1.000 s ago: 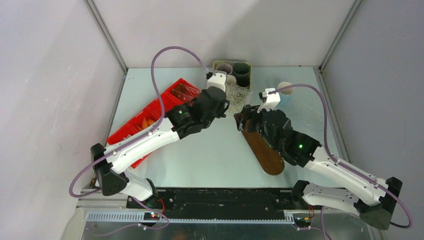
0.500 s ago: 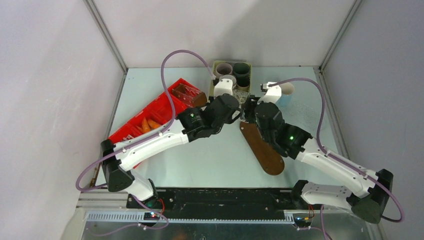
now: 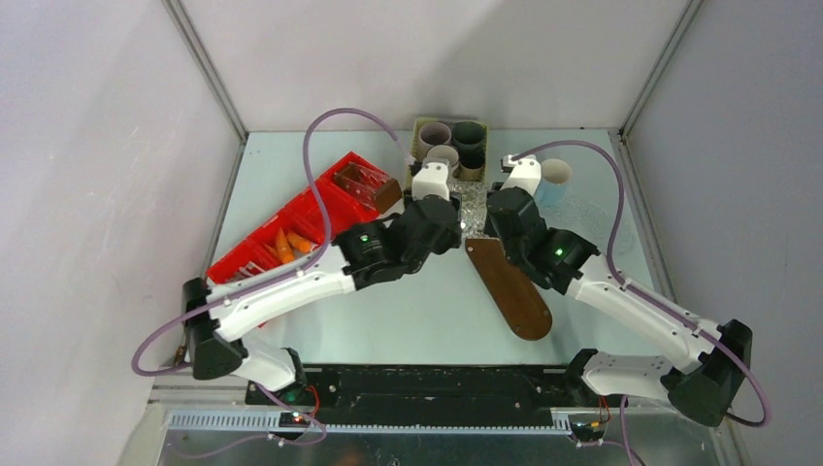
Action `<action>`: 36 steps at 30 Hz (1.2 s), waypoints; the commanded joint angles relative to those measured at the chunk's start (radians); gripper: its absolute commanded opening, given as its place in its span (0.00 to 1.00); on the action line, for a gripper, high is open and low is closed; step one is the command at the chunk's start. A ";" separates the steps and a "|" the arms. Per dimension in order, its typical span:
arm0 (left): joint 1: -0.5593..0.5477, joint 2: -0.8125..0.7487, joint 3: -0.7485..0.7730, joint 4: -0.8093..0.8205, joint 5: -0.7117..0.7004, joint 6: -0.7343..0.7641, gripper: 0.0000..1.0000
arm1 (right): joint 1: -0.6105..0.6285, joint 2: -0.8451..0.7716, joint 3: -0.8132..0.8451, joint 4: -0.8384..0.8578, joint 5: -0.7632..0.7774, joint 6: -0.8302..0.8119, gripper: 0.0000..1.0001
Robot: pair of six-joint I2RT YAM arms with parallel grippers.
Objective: Prepare toiletry sets of a toothbrush and toothpaste on the tray
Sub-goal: Adjust the toothpaste holder, then place the toothpaste holder on the tray.
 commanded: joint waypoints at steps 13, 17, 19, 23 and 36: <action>0.207 -0.572 -0.243 -0.017 0.135 0.232 0.86 | -0.357 -0.102 0.080 -0.102 -0.399 -0.646 0.00; 0.344 -0.692 -0.288 -0.109 0.170 0.277 0.87 | -0.527 -0.111 0.079 -0.120 -0.544 -0.803 0.00; 0.387 -0.741 -0.314 -0.130 0.159 0.314 0.88 | -0.636 -0.106 0.078 -0.113 -0.624 -0.857 0.00; 0.441 -0.808 -0.393 -0.097 0.128 0.363 0.89 | -0.851 -0.062 0.078 -0.093 -0.816 -0.982 0.00; 0.522 -0.852 -0.561 0.049 0.110 0.416 0.91 | -1.150 0.305 0.182 -0.072 -1.080 -1.294 0.00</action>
